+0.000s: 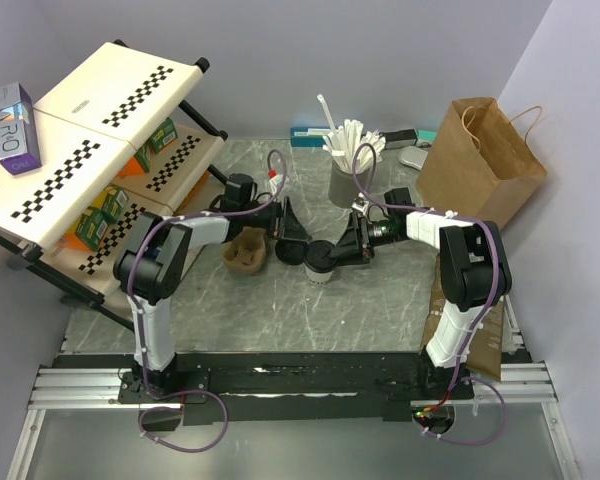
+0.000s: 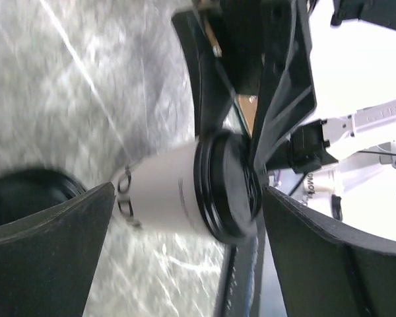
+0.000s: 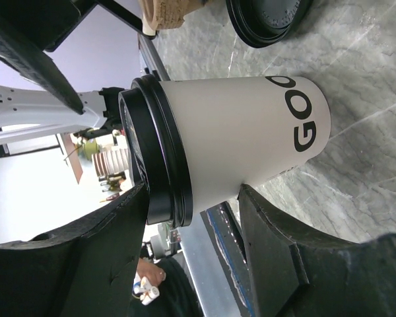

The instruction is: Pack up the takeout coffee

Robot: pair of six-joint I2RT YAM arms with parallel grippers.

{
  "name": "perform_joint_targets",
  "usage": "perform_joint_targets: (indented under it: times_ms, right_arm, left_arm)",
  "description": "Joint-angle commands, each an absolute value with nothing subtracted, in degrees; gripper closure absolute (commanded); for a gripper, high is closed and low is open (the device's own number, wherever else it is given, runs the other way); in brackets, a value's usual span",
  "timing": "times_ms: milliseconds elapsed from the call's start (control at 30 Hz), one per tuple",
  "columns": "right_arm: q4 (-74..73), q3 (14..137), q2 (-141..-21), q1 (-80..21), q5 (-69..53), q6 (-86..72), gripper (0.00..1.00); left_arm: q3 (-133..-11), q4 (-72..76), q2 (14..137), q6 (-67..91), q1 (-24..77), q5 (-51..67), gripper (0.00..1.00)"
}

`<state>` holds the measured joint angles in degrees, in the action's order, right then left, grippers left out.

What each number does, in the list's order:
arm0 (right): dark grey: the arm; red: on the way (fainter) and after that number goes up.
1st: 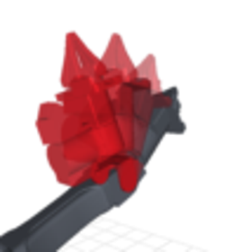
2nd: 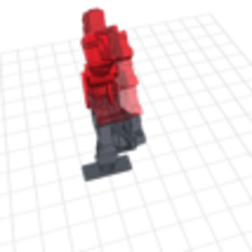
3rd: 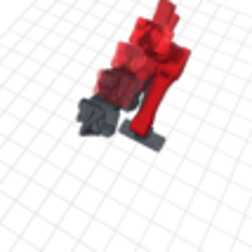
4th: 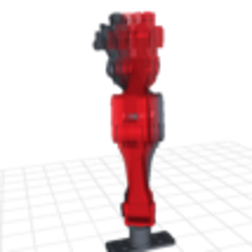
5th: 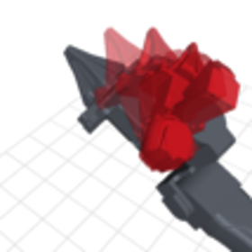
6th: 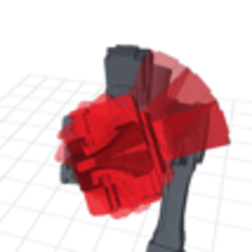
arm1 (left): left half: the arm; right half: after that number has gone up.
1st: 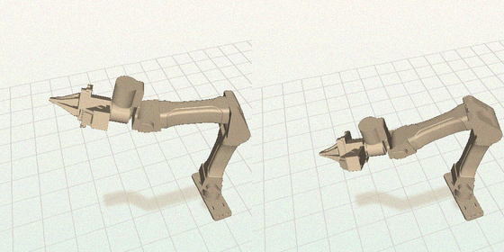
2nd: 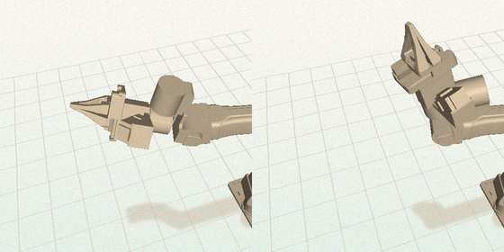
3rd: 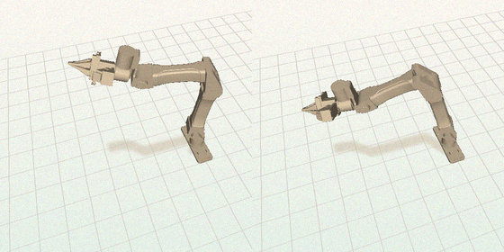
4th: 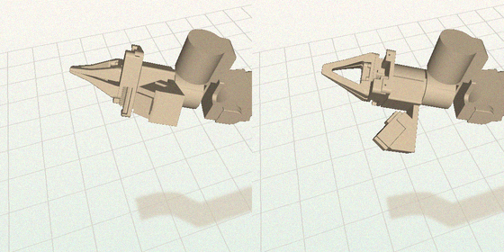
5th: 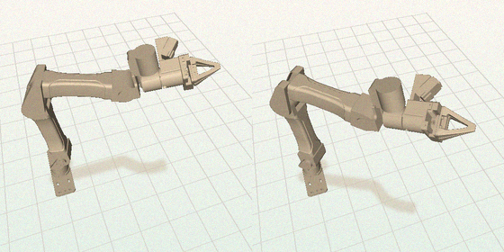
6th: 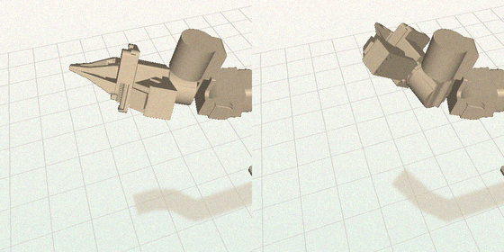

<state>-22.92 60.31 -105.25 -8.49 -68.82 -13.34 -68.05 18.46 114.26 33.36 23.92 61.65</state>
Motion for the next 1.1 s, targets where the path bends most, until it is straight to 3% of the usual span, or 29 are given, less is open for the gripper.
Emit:
perform_joint_targets:
  times_ms: [0,433,633,1067]
  right_arm:
    - [-21.2,61.0,-104.3,-8.7,-66.0,-11.8,0.37]
    - [-21.4,61.7,-105.6,-8.8,-65.8,-12.5,0.37]
    - [-20.8,61.3,-105.9,-8.9,-65.6,-12.9,0.37]
    - [-22.8,60.0,-109.2,-8.8,-62.2,-11.8,0.39]
  left_arm:
    - [-64.0,16.3,109.6,31.6,23.6,64.9,0.01]
    - [-66.8,9.8,114.0,26.8,25.0,64.2,0.02]
    - [-69.1,-2.6,116.4,16.8,25.3,56.9,0.05]
    - [-60.8,6.7,119.1,16.6,26.0,47.0,0.07]
